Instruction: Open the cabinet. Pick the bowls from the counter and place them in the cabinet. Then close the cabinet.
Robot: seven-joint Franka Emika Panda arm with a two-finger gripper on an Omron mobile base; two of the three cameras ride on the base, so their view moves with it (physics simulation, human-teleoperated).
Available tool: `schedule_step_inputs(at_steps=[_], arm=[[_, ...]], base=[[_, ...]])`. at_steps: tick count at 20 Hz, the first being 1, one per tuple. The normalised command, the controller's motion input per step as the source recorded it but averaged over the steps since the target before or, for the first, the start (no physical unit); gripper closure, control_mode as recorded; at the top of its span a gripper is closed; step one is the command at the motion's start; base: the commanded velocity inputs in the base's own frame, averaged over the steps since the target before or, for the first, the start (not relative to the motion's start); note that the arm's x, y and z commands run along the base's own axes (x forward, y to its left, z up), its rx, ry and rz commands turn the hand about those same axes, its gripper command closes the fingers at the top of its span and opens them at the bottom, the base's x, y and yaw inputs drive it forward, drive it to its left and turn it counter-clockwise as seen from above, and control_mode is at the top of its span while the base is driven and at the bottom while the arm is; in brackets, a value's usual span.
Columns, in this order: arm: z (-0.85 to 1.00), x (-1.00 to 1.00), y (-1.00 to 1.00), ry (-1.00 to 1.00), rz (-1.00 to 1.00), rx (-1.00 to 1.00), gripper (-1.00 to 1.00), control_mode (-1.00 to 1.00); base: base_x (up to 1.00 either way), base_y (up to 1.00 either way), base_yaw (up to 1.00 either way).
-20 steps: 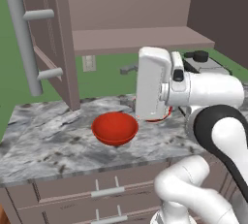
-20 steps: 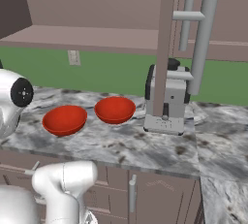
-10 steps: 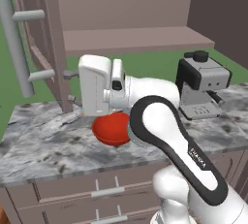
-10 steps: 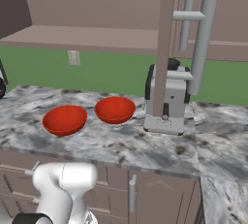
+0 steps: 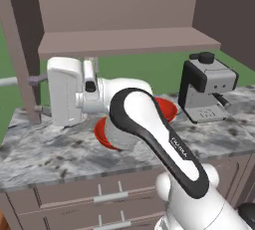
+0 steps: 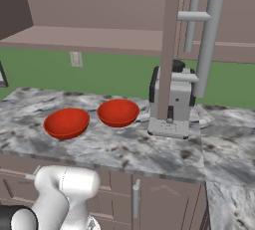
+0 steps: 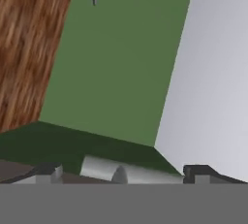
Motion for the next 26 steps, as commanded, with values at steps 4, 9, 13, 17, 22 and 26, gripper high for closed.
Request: schedule_step_inputs(at_steps=[4,9,13,17,22,26], arm=[[-0.18,0.95,0.46,0.0,0.37,0.11,-1.0,-1.0],[0.44,-0.11,-0.74,-0.09,0.31,0.01,-1.0,-1.0],[0.62,-0.78,-0.94,-0.11,0.18,0.0,-1.0,-1.0],[0.49,-0.72,-0.97,0.0,0.06,0.0,-1.0,-1.0],[0.33,-0.33,-0.68,0.21,0.0,-0.09,-1.0,-1.0],[0.05,-0.06,-0.78,0.41,-0.04,-0.13,-1.0,-1.0]], base=[[0.0,0.0,0.0],[0.0,0.0,0.0],[0.0,0.0,0.0],[0.0,0.0,0.0],[0.0,0.0,0.0],[0.0,0.0,0.0]])
